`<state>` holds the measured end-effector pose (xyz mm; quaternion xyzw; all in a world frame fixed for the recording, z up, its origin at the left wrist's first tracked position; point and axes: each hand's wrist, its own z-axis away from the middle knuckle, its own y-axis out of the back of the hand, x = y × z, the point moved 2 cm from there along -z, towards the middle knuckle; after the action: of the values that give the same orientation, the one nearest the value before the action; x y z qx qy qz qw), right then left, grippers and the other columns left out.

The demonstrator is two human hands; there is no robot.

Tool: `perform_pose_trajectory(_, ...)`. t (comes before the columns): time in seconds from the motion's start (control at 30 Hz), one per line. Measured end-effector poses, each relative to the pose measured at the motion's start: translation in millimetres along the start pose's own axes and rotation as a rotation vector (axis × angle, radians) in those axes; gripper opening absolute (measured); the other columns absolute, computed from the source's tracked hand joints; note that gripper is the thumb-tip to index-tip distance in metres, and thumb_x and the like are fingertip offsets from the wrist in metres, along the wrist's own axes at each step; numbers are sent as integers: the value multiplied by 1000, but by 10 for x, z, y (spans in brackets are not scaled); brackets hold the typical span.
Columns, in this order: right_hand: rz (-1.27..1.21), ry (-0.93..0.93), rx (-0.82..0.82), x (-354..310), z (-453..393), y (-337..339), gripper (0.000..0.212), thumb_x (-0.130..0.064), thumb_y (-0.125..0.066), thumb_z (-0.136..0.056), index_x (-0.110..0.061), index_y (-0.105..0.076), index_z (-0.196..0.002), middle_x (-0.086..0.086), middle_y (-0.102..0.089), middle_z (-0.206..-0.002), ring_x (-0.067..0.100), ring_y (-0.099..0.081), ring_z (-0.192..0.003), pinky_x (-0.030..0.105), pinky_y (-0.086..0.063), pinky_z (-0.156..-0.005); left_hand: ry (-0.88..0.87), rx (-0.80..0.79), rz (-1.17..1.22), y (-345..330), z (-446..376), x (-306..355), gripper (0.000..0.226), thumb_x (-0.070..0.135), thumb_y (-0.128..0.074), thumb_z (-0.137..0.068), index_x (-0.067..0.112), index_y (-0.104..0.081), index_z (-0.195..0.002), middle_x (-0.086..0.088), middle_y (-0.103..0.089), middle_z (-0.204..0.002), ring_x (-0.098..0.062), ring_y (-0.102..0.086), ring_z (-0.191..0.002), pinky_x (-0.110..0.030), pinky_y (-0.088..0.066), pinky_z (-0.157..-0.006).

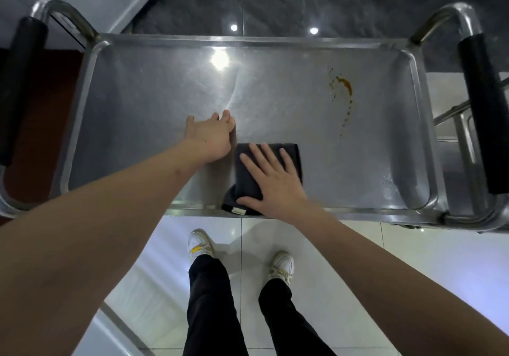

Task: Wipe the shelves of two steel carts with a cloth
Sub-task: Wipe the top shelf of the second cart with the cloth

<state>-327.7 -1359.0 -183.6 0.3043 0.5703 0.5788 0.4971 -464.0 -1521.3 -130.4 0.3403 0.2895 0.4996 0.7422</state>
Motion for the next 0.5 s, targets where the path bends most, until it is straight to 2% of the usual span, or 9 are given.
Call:
perform_pose_trajectory(0.1,-32,44,-1,-151,-136,-13,101,-81,-48,-88,-29,-14,-168,-2,0,-177,20,5,-162,53,4,-129,5,29,-42,10,40,44,72,24,-40,-95,25,-11,-160,-1,-15,-166,-28,-44,-137,-64,-17,-116)
perform_pose_trajectory(0.23,-67,40,-12,45,22,28,98,-78,-49,-91,-32,-11,-168,-4,2,-177,18,6,-162,50,4,-130,0,16,-42,72,103,97,68,16,-37,-95,22,-16,-159,1,-14,-165,-24,-34,-143,-72,-9,-114)
perform_pose_trajectory(0.3,-73,5,-9,224,188,63,96,-75,-52,-92,-33,-11,-168,-4,3,-177,17,6,-162,49,3,-130,11,24,-55,123,117,151,63,13,-37,-92,18,-27,-154,-1,-23,-160,-25,-37,-139,-73,-10,-113)
perform_pose_trajectory(0.43,-108,-56,-24,675,584,160,91,-70,-52,-95,-35,-10,-168,-8,7,-176,14,12,-161,48,5,-130,83,205,-63,150,166,365,39,11,-43,-86,13,-57,-123,-6,-51,-127,-31,-54,-116,-61,-31,-107)
perform_pose_trajectory(0.5,-103,-62,-36,885,731,196,89,-69,-50,-96,-36,-8,-168,-10,8,-176,12,13,-161,45,6,-130,51,314,-3,132,178,597,39,11,-44,-86,17,-58,-121,-4,-52,-131,-29,-56,-116,-56,-32,-103)
